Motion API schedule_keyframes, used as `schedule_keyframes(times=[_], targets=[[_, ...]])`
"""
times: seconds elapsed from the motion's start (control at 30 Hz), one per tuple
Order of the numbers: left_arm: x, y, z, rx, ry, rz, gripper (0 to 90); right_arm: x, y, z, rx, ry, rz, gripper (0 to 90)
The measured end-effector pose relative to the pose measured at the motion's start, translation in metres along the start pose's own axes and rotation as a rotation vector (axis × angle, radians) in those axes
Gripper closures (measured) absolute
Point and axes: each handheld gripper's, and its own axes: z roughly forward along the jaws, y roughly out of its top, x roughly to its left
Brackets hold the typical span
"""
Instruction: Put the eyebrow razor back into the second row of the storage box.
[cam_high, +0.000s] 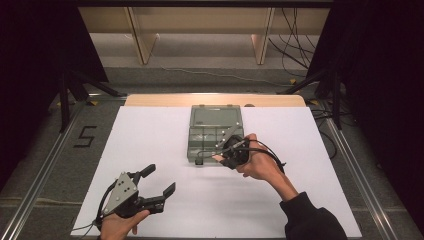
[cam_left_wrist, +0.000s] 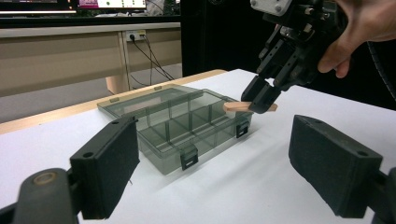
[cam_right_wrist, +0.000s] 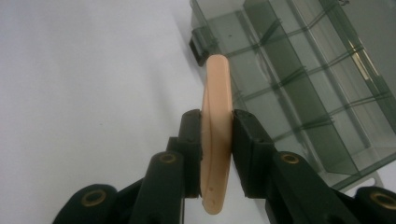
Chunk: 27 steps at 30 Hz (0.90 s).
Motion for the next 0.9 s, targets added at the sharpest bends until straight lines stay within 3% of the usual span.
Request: schedule_keyframes(times=[0.57, 0.9], targets=[[0.0, 0.0, 0.001, -0.008, -0.005, -0.002, 16.0, -0.031, 0.003, 0.006, 0.019, -0.056, 0.014, 74.2], [0.0, 0.0, 0.0, -0.004, -0.003, -0.002, 16.0, -0.042, 0.009, 0.015, 0.037, -0.056, 0.001, 74.2]])
